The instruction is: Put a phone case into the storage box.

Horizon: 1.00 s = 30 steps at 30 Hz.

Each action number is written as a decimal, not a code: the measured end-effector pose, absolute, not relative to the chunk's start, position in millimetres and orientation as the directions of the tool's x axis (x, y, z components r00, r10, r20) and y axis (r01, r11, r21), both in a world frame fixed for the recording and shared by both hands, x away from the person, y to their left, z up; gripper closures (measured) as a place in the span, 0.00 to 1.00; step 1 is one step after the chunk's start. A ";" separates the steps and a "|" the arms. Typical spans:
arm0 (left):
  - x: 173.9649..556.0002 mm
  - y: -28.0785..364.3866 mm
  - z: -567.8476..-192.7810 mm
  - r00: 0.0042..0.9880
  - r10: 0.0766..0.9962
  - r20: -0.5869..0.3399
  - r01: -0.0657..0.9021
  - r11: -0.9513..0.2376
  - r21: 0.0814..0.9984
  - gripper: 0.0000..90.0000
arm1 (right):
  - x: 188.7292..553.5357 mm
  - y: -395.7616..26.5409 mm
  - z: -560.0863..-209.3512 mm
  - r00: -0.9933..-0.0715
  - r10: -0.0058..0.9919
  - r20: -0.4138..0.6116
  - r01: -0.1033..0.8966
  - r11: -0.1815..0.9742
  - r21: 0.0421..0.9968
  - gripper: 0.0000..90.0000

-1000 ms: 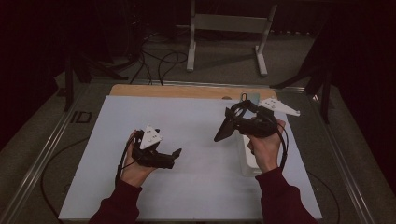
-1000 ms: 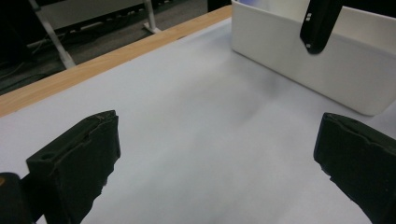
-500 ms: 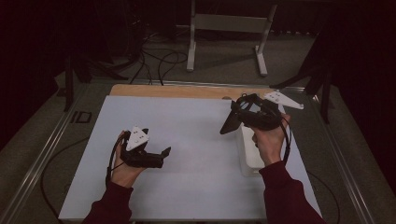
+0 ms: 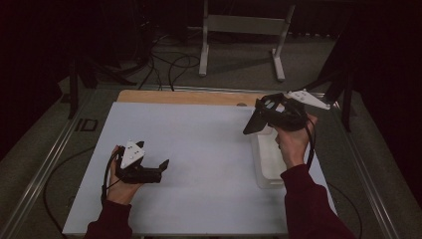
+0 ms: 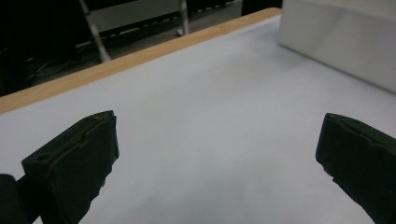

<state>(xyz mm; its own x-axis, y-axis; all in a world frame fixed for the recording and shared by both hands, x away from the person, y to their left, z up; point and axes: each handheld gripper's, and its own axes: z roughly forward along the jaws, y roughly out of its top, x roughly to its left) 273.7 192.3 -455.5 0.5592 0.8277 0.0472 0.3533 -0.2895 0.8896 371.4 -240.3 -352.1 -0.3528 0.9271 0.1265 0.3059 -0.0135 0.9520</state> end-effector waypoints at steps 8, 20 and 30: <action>265.2 208.4 -464.2 0.523 0.852 0.037 0.356 -0.257 0.898 0.00 | 378.7 -250.0 -354.6 -0.279 0.955 0.100 0.302 -0.012 0.953 0.16; 260.1 217.3 -471.9 0.505 0.863 0.020 0.374 -0.240 0.896 0.00 | 392.8 -252.4 -369.1 -0.202 0.979 0.017 0.322 0.050 0.945 0.16; 259.5 218.8 -473.0 0.504 0.864 0.013 0.376 -0.233 0.897 0.00 | 410.7 -249.6 -383.3 -0.146 0.989 -0.019 0.371 0.073 0.926 0.16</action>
